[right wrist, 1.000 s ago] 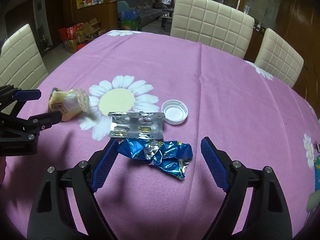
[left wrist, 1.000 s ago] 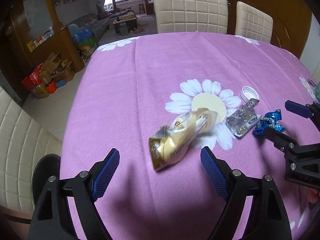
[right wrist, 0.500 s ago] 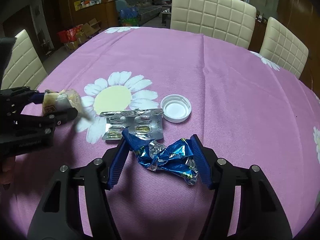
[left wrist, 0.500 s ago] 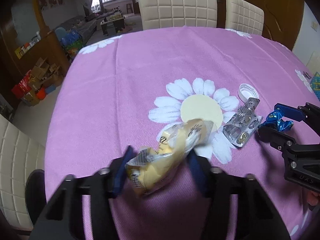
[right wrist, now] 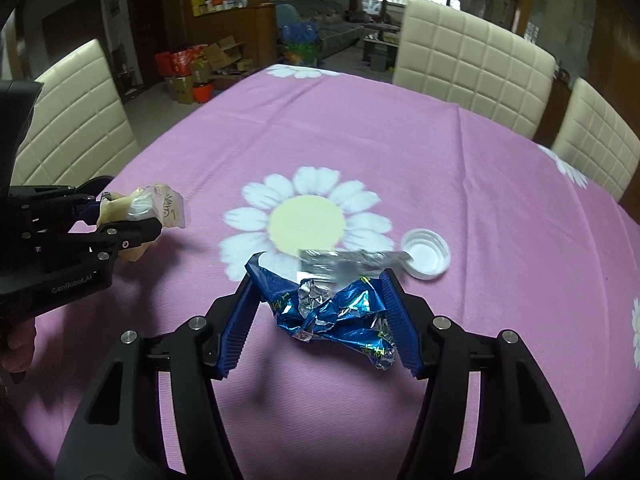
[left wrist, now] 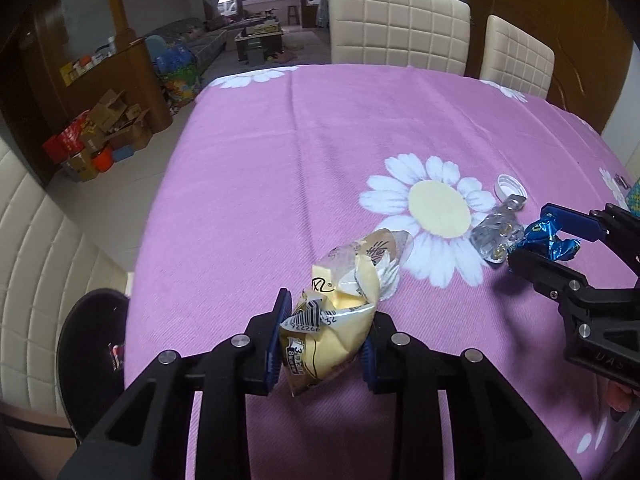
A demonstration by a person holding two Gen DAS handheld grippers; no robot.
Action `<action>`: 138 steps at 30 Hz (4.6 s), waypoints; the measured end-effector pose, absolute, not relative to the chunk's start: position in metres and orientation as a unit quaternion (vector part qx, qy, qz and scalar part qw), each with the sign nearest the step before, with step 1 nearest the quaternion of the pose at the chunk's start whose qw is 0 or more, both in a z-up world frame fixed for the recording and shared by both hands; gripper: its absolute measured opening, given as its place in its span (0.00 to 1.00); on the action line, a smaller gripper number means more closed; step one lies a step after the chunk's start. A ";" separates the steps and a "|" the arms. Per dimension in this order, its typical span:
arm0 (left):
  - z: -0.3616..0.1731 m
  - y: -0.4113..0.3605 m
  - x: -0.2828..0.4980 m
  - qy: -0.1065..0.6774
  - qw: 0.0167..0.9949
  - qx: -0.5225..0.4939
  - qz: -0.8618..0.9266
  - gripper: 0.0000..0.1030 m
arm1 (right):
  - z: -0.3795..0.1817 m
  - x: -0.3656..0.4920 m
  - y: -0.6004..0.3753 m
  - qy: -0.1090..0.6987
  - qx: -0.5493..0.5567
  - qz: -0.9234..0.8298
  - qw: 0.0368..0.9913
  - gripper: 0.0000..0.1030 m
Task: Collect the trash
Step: 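Grasp the bread bag with the left tool while the right grasps the blue wrapper, then carry the bread bag to the bin with the left tool while the right carries the wrapper, then open the right tool over the bin to drop the blue wrapper, then open the left tool over the bin to drop the bread bag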
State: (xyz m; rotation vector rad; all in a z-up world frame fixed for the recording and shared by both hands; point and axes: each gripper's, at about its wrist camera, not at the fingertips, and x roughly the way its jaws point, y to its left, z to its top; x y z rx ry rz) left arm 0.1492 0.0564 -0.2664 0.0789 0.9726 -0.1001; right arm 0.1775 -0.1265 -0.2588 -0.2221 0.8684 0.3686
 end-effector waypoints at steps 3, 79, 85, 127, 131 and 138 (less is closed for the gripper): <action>-0.260 0.069 0.135 0.465 0.884 0.028 -0.032 0.29 | -0.253 0.169 -0.112 0.410 -0.117 0.197 0.883 0.60; -0.241 0.314 0.031 0.424 0.852 -0.092 0.292 0.29 | -0.216 0.146 0.190 0.297 -0.237 0.493 0.783 0.64; -0.242 0.315 0.029 0.427 0.849 -0.093 0.297 0.29 | -0.216 0.143 0.190 0.295 -0.234 0.502 0.779 0.68; -0.234 0.284 0.073 0.426 0.870 -0.064 0.239 0.35 | -0.222 0.180 0.142 0.332 -0.195 0.437 0.813 0.68; -0.232 0.287 0.070 0.417 0.870 -0.081 0.251 0.70 | -0.222 0.182 0.138 0.335 -0.189 0.435 0.814 0.68; -0.234 0.291 0.063 0.421 0.863 -0.083 0.265 0.73 | -0.225 0.179 0.135 0.338 -0.192 0.433 0.813 0.68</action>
